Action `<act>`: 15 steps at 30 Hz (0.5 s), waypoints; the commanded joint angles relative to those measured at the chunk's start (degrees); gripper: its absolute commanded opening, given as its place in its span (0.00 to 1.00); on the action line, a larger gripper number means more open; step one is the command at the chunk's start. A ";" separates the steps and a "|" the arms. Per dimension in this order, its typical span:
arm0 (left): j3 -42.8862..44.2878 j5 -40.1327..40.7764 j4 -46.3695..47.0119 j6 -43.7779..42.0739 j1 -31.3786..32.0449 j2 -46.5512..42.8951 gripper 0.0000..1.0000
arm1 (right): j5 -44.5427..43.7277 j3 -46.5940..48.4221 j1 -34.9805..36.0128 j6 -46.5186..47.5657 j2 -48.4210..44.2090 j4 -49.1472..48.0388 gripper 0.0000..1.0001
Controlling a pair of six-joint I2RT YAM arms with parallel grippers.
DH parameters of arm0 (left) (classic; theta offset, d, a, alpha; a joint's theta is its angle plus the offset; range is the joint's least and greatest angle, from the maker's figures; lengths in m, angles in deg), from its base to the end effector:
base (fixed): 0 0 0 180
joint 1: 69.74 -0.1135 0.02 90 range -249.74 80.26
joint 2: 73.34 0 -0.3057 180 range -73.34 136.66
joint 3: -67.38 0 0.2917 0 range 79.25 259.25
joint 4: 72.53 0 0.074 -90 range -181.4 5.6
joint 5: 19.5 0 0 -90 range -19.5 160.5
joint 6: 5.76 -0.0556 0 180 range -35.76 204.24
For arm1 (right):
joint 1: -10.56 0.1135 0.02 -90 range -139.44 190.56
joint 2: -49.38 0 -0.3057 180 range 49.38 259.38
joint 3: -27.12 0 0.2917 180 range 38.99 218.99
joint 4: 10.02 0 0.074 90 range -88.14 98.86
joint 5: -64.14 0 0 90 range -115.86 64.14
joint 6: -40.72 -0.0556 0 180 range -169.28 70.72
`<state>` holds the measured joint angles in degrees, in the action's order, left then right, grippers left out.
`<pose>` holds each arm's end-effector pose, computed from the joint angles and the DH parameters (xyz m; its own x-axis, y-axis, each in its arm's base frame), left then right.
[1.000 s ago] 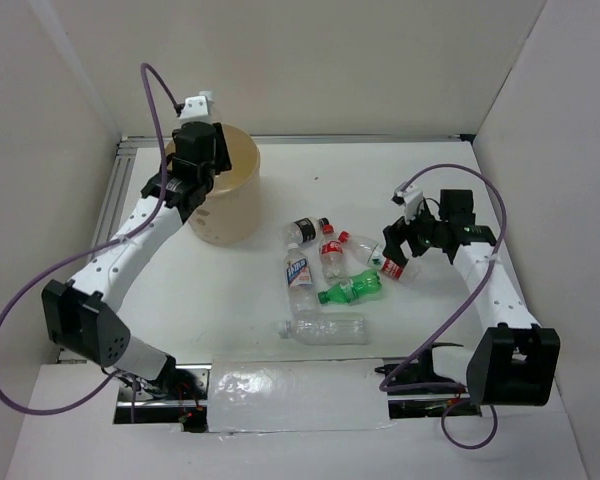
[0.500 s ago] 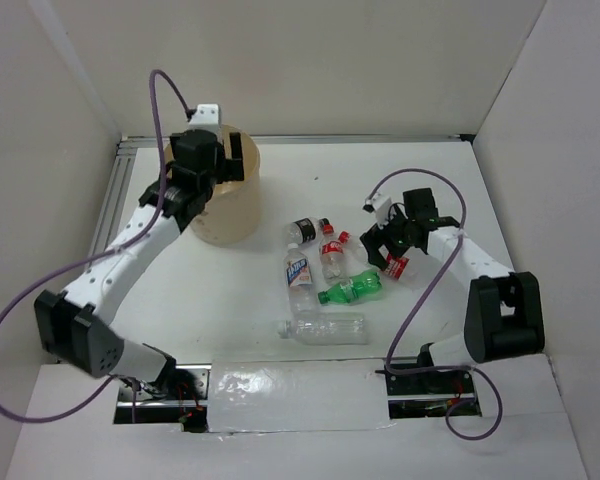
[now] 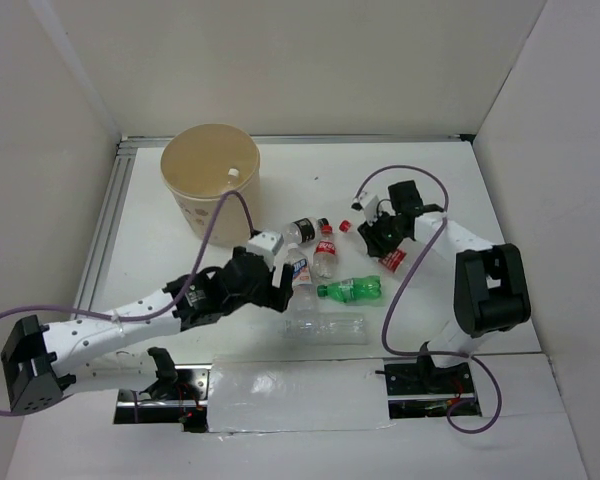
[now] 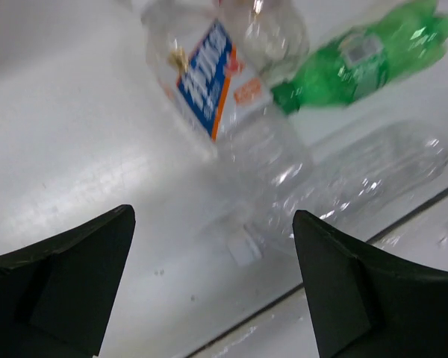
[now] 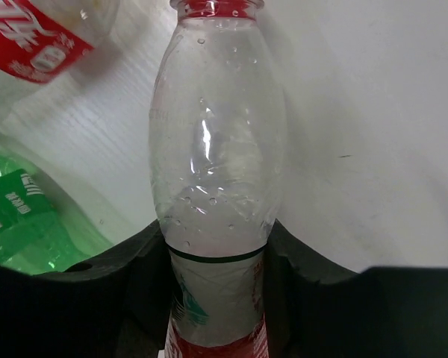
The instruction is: Put the plastic bottles in the bin
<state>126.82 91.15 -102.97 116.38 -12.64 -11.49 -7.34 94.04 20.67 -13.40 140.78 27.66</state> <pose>0.1648 -0.2186 0.3024 -0.5818 -0.0171 -0.8131 0.3723 0.8833 -0.2849 0.3436 0.0792 0.1862 -0.5222 -0.6576 -0.5430 -0.7634 0.6443 -0.0461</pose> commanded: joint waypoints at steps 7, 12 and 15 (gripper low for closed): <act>-8.20 -0.77 9.24 15.58 6.00 3.63 1.00 | 14.94 38.09 7.10 0.08 -4.13 9.54 0.23; -9.69 -0.17 9.95 17.60 8.28 2.85 1.00 | 16.90 42.95 19.56 -7.83 0.62 -12.49 0.25; -12.05 -0.17 9.25 19.35 9.43 0.21 1.00 | 14.80 50.63 25.55 -9.42 7.98 -21.22 0.29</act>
<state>116.37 90.54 -96.15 132.25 -4.42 -8.48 7.08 138.34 41.96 -18.95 141.70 18.00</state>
